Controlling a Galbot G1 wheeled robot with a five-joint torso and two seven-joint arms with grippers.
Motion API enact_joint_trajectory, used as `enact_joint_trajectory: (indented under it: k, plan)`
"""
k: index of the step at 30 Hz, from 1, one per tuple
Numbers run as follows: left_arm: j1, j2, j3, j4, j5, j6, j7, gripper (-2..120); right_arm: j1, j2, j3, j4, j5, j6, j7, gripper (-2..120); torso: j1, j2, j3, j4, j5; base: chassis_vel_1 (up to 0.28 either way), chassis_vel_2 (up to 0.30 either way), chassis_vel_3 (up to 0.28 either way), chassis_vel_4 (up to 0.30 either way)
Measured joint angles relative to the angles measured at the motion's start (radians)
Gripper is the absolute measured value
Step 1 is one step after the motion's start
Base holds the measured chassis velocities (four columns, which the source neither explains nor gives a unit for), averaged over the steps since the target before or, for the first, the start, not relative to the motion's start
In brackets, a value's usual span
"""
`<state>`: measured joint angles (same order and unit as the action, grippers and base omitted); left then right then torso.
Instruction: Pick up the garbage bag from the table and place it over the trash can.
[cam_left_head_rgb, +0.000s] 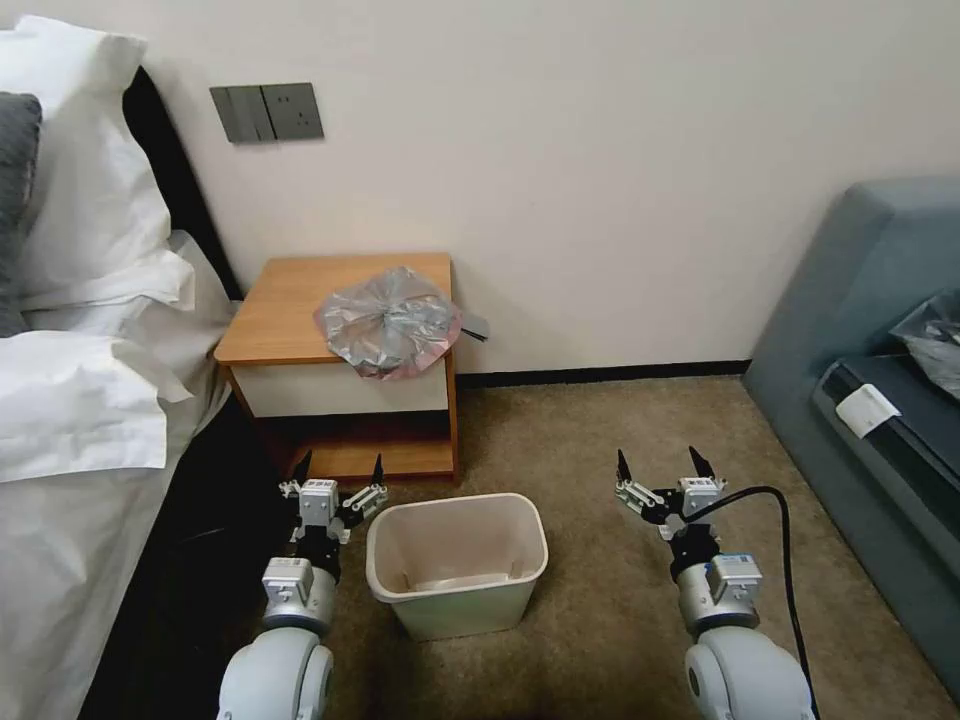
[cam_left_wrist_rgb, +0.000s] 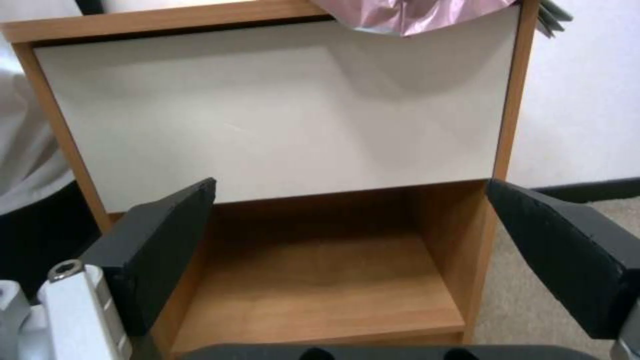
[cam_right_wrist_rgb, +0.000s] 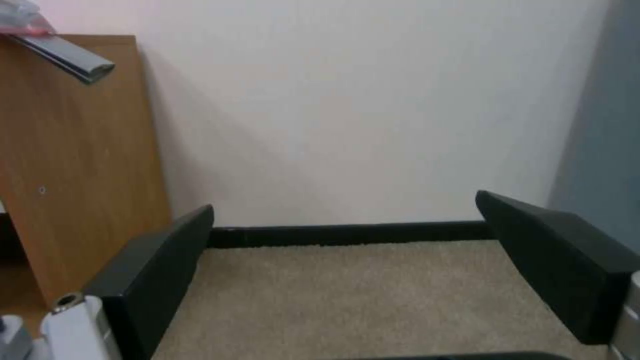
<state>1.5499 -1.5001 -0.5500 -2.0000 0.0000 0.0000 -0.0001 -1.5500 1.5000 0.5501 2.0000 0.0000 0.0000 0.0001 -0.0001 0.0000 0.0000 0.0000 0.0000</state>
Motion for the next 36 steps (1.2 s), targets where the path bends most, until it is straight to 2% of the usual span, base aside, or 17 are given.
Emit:
enact_joint_trajectory:
  k: [33, 36]
  plan:
    - [0.001, 0.000, 0.000, -0.001, 0.000, 0.000, 0.000, 100, -0.001, 0.000, 0.000, 0.001, 0.000, 0.000, 0.000, 100, 0.000, 0.000, 0.000, 0.0000, 0.0000, 0.000, 0.000, 0.000, 0.000]
    - [0.041, -0.006, -0.023, -0.060, -0.002, -0.004, -0.010, 100, -0.026, -0.001, -0.014, 0.053, -0.007, 0.002, 0.017, 100, 0.000, 0.000, 0.000, -0.0003, -0.0003, 0.000, 0.000, 0.000, 0.000]
